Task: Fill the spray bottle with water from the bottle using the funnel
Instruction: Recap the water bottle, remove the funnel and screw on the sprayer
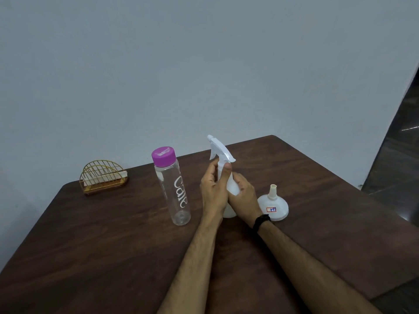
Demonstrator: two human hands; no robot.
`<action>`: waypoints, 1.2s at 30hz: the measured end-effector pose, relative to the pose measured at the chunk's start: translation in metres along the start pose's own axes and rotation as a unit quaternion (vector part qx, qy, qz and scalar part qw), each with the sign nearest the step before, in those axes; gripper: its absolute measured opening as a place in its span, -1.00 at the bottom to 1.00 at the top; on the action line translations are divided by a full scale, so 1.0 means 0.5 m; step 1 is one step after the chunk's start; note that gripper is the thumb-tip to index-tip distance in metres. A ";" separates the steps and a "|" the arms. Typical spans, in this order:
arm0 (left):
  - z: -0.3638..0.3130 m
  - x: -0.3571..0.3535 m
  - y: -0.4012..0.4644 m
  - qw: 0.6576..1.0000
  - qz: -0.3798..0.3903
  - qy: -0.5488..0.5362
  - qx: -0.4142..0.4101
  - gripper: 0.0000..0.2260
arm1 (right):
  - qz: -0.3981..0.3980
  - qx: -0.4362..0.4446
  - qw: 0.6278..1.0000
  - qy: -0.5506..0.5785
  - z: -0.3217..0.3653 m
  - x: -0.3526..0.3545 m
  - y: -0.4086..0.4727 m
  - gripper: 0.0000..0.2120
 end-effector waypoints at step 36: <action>-0.105 0.098 -0.155 0.972 -0.024 0.221 -0.078 -0.70 | -0.053 0.016 0.997 -0.047 0.040 0.056 -0.111 -0.46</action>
Point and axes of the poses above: each hand's wrist, its own y-axis towards the middle knuckle, its own x-axis out of the back of the hand, z = x × y, the point moved 5 cm from there along y, towards the middle knuckle, and after that the axes turned 14 degrees about -x, right-handed, at the moved point
